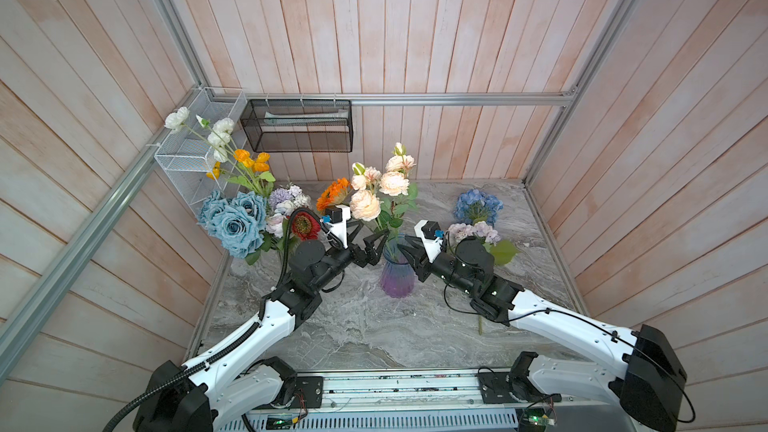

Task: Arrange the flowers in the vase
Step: 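Open the right gripper and draw it back from the vase, then move the right gripper to the pile and grasp the blue hydrangea stem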

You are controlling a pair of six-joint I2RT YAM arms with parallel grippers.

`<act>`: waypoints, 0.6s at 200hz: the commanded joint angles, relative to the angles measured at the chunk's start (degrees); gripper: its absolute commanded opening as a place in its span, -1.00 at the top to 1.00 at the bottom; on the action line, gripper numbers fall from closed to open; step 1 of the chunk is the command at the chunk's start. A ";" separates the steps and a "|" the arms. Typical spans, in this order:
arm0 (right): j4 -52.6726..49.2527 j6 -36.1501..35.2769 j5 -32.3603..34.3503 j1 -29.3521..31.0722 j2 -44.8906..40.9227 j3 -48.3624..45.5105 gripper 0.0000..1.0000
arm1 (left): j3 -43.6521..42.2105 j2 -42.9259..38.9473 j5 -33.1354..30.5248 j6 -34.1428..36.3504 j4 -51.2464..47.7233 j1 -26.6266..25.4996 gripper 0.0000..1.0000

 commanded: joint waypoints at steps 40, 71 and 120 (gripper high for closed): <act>-3.91 0.86 8.13 -0.46 -6.58 0.47 0.23 | 0.28 -0.23 -0.65 0.98 0.42 -0.34 -0.99; -9.51 3.79 13.86 -3.76 -7.80 2.90 0.24 | -0.18 -0.57 -1.84 0.90 -0.20 -0.34 -0.99; -19.45 16.90 14.80 -15.47 -10.14 1.32 0.24 | -2.15 -1.77 -2.96 0.01 -0.90 -0.29 -1.00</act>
